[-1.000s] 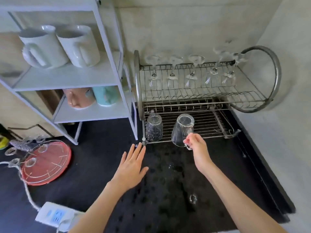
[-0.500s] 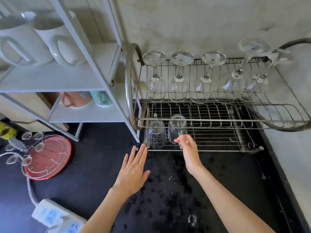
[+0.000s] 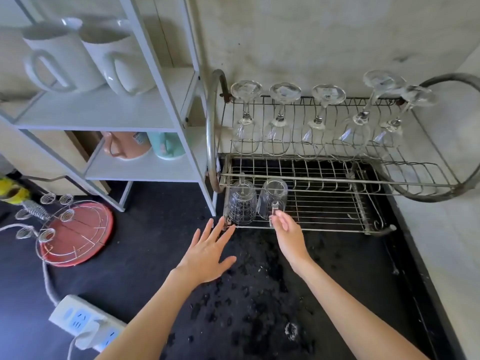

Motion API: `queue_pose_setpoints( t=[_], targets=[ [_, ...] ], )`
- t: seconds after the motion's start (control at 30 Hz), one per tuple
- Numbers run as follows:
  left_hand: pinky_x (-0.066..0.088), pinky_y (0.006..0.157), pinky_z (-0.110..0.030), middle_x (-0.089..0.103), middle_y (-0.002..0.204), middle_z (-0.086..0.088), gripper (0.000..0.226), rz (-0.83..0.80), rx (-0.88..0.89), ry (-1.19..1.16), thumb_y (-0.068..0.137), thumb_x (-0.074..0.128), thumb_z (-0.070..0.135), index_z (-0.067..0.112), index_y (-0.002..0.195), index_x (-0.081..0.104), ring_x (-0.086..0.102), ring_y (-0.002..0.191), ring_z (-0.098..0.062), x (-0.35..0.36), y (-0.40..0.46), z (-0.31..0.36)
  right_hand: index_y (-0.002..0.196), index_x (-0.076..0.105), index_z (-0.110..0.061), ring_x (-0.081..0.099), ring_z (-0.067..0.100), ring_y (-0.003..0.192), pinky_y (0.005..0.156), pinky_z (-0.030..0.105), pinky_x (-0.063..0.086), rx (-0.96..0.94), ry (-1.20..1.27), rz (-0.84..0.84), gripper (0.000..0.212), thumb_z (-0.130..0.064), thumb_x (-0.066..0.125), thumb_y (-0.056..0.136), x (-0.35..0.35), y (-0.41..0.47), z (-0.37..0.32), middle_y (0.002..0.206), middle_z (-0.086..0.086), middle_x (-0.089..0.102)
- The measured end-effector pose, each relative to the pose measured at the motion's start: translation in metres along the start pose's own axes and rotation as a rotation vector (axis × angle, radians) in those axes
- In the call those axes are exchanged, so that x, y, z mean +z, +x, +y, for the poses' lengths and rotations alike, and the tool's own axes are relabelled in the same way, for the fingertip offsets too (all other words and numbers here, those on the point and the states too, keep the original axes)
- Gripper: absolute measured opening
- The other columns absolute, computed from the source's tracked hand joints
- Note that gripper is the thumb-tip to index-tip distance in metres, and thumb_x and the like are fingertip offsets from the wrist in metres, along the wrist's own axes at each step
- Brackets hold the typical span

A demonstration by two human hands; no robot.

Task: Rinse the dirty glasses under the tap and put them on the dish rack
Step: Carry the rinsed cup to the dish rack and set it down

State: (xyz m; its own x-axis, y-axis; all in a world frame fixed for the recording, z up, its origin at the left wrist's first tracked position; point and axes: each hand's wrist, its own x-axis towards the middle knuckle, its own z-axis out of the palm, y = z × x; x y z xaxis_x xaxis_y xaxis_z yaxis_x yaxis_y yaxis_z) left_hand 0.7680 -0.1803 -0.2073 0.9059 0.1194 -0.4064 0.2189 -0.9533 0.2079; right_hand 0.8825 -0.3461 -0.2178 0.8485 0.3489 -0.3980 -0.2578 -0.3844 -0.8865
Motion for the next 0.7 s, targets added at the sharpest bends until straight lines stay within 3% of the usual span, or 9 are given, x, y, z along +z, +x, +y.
queue_pose_setpoints(
  t=[0.1,0.17,0.23,0.3,0.37,0.43,0.5,0.6,0.7],
  targets=[
    [-0.005,0.115,-0.044,-0.018,0.155,0.003,0.072,0.024,0.049,0.023,0.091,0.030,0.059,0.032,0.147,-0.006,-0.016,0.142,-0.023,0.001,-0.011,0.005,0.144,0.034,-0.018,0.037,0.010,0.134,0.109,0.023,0.029,-0.079,-0.125,0.006,0.051,-0.037,0.044,0.098,0.000,-0.022,0.000,0.147,-0.002,0.040],
    [-0.006,0.114,-0.043,-0.020,0.154,0.005,0.081,0.088,0.069,0.029,0.078,0.011,0.070,0.032,0.147,-0.008,-0.017,0.142,-0.022,0.007,-0.032,0.011,0.146,0.031,-0.020,0.029,0.009,0.139,0.115,0.031,0.025,-0.187,-0.251,0.013,0.054,-0.038,0.044,0.097,0.004,-0.045,0.002,0.151,-0.005,0.033],
    [-0.009,0.113,-0.041,-0.024,0.149,0.009,0.089,0.138,0.071,0.002,0.066,-0.001,0.070,0.032,0.146,-0.009,-0.019,0.142,-0.020,0.018,-0.060,0.015,0.148,0.025,-0.022,0.019,0.005,0.142,0.117,0.025,0.016,-0.314,-0.432,-0.021,0.057,-0.040,0.043,0.097,0.011,-0.072,0.005,0.154,-0.009,0.024],
    [-0.013,0.111,-0.039,-0.023,0.149,0.009,0.089,0.181,0.043,-0.002,0.067,-0.002,0.068,0.031,0.147,-0.008,-0.018,0.142,-0.021,0.033,-0.092,0.013,0.150,0.019,-0.025,0.011,0.004,0.143,0.115,0.020,0.011,-0.429,-0.636,-0.068,0.061,-0.044,0.041,0.097,0.023,-0.100,0.008,0.157,-0.010,0.015],
    [-0.011,0.110,-0.040,-0.015,0.154,0.006,0.086,0.218,-0.011,-0.007,0.071,0.002,0.067,0.029,0.148,-0.003,-0.014,0.143,-0.023,0.046,-0.129,0.006,0.151,0.015,-0.026,0.007,0.006,0.145,0.117,0.024,0.008,-0.529,-0.812,-0.111,0.062,-0.046,0.039,0.097,0.038,-0.130,0.011,0.158,-0.009,0.009],
    [0.008,0.111,-0.048,0.009,0.156,-0.001,0.080,0.260,-0.061,0.038,0.078,0.013,0.064,0.025,0.147,0.016,0.009,0.143,-0.029,0.060,-0.171,-0.005,0.150,0.012,-0.026,0.004,0.009,0.145,0.117,0.026,0.001,-0.620,-0.936,-0.148,0.063,-0.051,0.034,0.097,0.057,-0.163,0.016,0.159,-0.007,0.005],
    [0.034,0.101,-0.051,0.035,0.148,-0.005,0.071,0.283,-0.132,0.040,0.082,0.024,0.062,0.022,0.141,0.034,0.033,0.134,-0.030,0.079,-0.218,-0.017,0.150,0.012,-0.026,0.006,0.010,0.146,0.115,0.026,-0.003,-0.699,-0.978,-0.185,0.069,-0.061,0.022,0.091,0.079,-0.199,0.024,0.158,-0.007,0.006],
    [0.034,0.098,-0.050,0.039,0.145,-0.007,0.068,0.312,-0.230,0.016,0.090,0.014,0.062,0.021,0.140,0.035,0.035,0.132,-0.031,0.110,-0.293,-0.038,0.150,0.019,-0.024,0.014,0.012,0.145,0.116,0.033,0.004,-0.790,-0.966,-0.284,0.072,-0.061,0.018,0.088,0.120,-0.253,0.041,0.157,-0.005,0.015],
    [0.042,0.092,-0.051,0.046,0.140,-0.010,0.069,0.366,-0.362,0.021,0.091,0.010,0.061,0.020,0.138,0.041,0.037,0.128,-0.032,0.136,-0.369,-0.057,0.145,0.034,-0.018,0.032,0.018,0.139,0.113,0.047,0.023,-0.889,-0.965,-0.386,0.066,-0.060,0.021,0.095,0.166,-0.302,0.055,0.152,0.002,0.032]
  ],
)
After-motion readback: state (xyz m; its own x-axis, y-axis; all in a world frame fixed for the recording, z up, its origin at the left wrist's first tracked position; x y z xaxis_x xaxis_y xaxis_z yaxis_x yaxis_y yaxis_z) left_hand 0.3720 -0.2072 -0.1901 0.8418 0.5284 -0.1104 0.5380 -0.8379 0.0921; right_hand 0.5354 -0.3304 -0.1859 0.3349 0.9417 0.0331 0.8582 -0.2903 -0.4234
